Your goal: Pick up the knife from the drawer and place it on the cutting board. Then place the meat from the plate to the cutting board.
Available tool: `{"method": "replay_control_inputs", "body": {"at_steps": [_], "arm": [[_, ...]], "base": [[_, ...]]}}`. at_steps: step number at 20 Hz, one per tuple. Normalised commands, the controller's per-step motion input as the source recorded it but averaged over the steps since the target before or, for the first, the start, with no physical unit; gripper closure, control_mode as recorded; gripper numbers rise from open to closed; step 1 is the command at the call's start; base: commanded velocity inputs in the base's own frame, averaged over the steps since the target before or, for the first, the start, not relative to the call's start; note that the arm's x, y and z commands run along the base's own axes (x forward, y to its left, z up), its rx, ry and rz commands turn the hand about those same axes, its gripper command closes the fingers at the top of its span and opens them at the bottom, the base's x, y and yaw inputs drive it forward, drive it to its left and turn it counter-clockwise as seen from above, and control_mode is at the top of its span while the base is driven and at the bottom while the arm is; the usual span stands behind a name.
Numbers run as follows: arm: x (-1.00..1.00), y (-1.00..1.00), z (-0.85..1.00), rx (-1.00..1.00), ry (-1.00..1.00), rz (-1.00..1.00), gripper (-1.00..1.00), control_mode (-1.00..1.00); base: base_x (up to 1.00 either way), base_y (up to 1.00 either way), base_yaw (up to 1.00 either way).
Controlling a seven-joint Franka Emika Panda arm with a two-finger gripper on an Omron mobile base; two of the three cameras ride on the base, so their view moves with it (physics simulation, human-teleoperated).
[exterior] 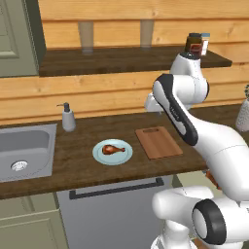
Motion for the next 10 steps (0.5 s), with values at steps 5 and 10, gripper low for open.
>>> {"method": "replay_control_inputs", "body": {"at_steps": [5,10], "arm": [[-0.3,-0.13,-0.07,-0.03,-0.01,-0.04,-1.0,-1.0],[-0.47,-0.54,-0.21,0.12,0.0,-0.41,-1.0,-1.0]], "base": [[0.0,0.0,0.0],[0.0,0.0,0.0]]}}
